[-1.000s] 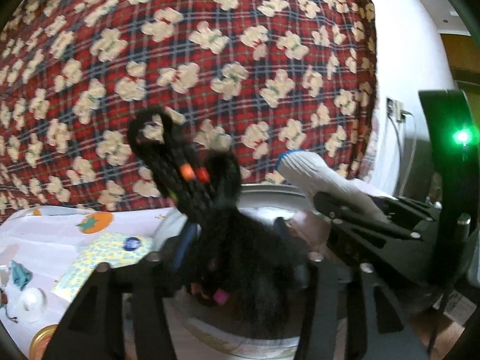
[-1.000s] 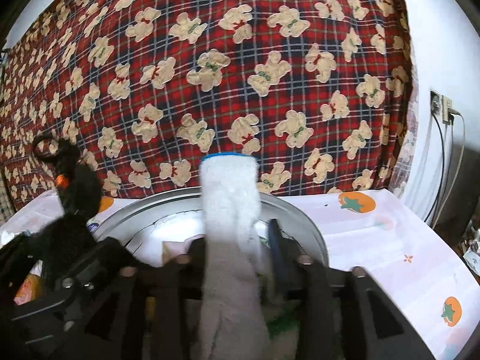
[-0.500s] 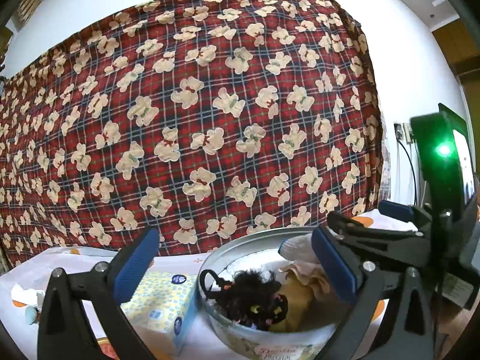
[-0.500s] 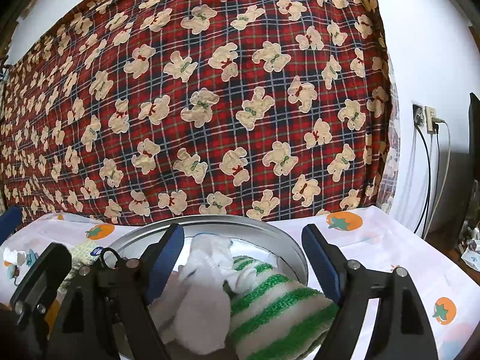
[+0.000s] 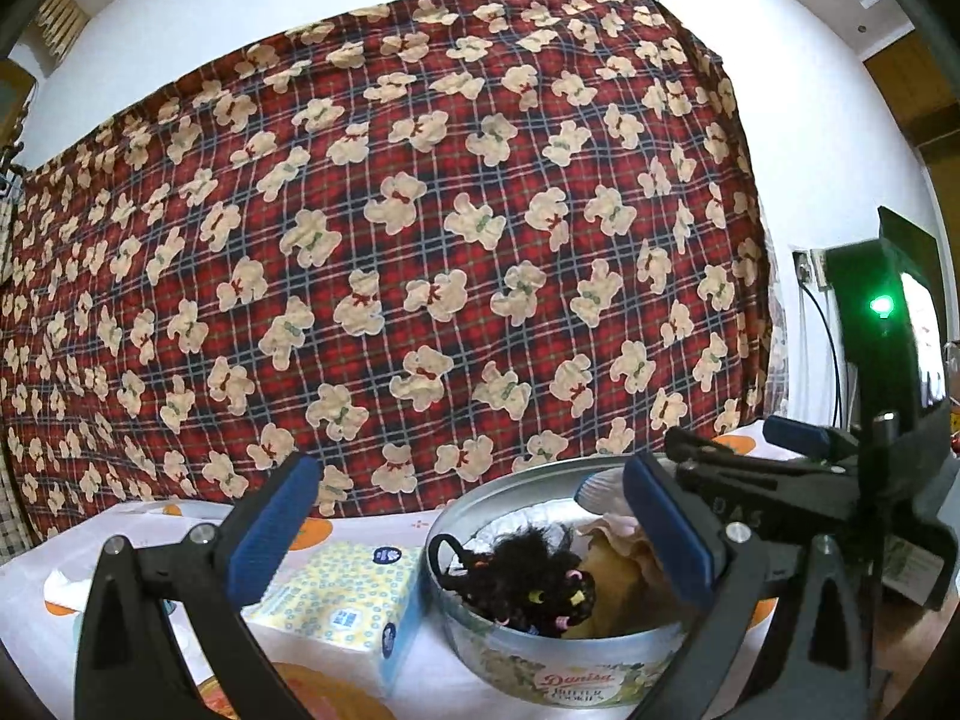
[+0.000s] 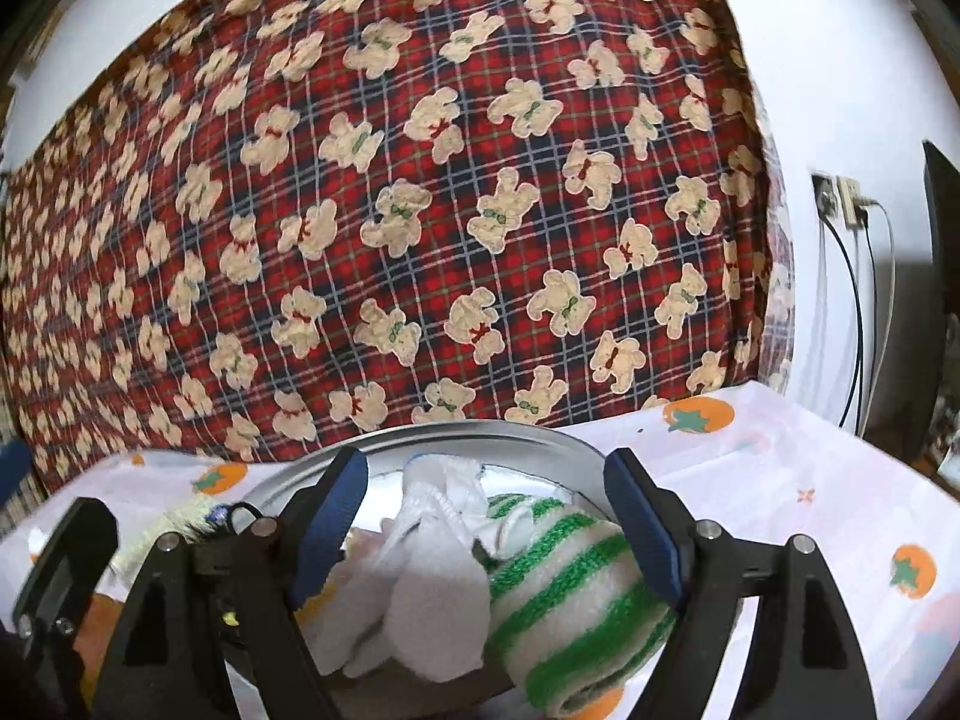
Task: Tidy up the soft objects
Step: 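Move both grippers away from the tin toward the remaining items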
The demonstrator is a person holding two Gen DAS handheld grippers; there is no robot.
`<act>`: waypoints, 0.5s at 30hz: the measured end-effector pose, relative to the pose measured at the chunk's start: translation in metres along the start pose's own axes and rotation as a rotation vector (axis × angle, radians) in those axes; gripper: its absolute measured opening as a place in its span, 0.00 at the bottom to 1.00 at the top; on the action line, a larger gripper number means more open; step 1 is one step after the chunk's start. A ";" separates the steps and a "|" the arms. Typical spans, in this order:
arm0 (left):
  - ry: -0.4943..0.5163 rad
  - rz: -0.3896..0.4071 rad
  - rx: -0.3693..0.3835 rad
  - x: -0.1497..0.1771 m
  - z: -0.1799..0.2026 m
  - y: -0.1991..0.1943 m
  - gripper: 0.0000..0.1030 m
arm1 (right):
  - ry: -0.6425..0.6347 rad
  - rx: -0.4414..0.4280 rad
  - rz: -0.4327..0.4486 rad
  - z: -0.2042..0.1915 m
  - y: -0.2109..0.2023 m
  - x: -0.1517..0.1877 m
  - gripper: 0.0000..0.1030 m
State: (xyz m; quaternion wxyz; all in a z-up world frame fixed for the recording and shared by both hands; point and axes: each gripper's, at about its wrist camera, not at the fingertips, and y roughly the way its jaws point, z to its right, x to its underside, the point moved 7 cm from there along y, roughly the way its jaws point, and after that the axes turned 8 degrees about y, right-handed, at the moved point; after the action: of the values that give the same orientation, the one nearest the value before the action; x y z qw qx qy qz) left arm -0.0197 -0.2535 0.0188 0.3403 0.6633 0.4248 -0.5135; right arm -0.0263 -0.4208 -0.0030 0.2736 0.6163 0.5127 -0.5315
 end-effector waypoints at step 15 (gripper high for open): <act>-0.035 -0.053 -0.019 0.012 -0.019 -0.001 1.00 | 0.052 0.042 0.095 -0.003 -0.034 0.000 0.80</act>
State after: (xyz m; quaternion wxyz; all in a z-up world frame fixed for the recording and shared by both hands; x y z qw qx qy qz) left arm -0.0118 -0.2340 0.0120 0.3400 0.6397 0.4410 -0.5298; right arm -0.0568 -0.4065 0.0047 0.2722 0.6593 0.4786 -0.5120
